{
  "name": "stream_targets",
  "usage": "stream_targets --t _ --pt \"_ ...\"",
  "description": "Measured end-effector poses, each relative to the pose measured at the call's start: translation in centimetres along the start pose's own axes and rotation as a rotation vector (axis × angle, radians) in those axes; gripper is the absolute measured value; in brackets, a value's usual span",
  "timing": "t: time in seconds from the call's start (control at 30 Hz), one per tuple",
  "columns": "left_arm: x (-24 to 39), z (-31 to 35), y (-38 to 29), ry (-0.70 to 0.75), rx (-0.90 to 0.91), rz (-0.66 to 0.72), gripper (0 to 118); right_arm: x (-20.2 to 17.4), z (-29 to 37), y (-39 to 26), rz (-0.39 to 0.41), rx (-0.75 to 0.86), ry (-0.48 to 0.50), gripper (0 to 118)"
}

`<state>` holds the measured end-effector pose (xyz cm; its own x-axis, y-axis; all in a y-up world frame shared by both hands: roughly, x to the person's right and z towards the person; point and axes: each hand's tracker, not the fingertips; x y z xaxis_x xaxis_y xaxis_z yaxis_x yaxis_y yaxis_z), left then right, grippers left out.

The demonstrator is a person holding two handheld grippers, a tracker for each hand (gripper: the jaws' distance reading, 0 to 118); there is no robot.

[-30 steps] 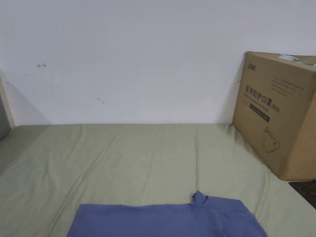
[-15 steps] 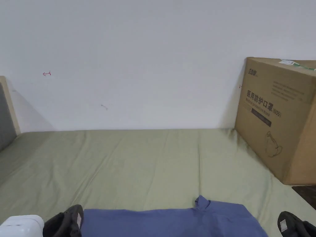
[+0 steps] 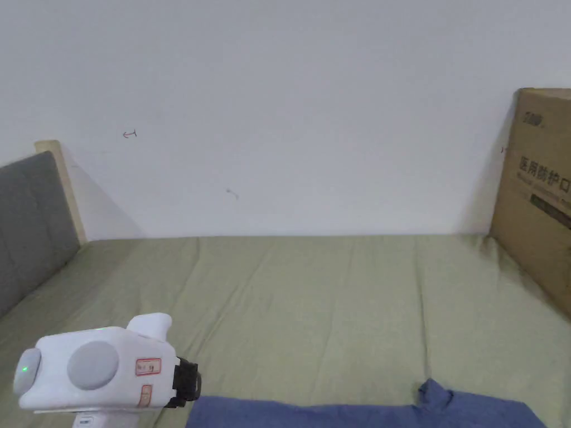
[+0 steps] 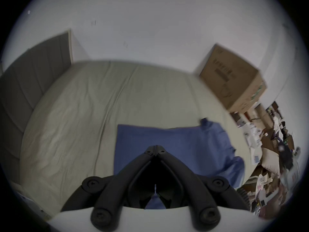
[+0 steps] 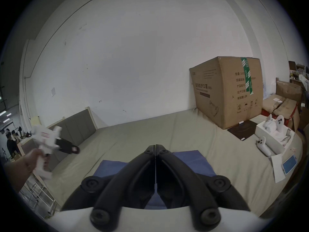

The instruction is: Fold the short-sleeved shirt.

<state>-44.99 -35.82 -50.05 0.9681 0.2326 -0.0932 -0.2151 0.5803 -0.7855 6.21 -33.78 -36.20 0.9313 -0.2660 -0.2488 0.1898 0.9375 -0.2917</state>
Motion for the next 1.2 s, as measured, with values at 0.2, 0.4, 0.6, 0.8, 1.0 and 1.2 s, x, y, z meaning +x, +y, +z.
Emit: stream_targets --t 0.2,0.4,0.6,0.8,1.0,1.2 --pt "-4.9 -12.4 2.2 0.09 -0.07 0.006 115 1.8 -4.4 -1.4 -0.05 -0.122 -0.056 0" --pt "-7.1 -20.9 0.3 0.189 -0.234 -0.03 115 3.0 -6.9 -2.7 -0.042 -0.196 -0.089 0" --pt "-5.2 -20.4 -1.5 0.181 -0.151 -0.182 96 3.9 -8.3 -3.0 -0.016 -0.23 -0.098 0" --pt "-2.9 -15.4 -1.6 0.093 -0.067 -0.246 2 9.1 -13.3 -0.8 -0.108 -0.26 -0.029 0" --pt "-0.8 -8.5 -1.6 0.005 0.043 -0.23 2 16.0 -26.5 0.8 -0.15 -0.536 -0.11 89" --pt "0.0 -5.5 -1.8 0.015 0.065 -0.264 2 19.8 -36.3 -3.1 -0.179 -0.839 -0.302 116"
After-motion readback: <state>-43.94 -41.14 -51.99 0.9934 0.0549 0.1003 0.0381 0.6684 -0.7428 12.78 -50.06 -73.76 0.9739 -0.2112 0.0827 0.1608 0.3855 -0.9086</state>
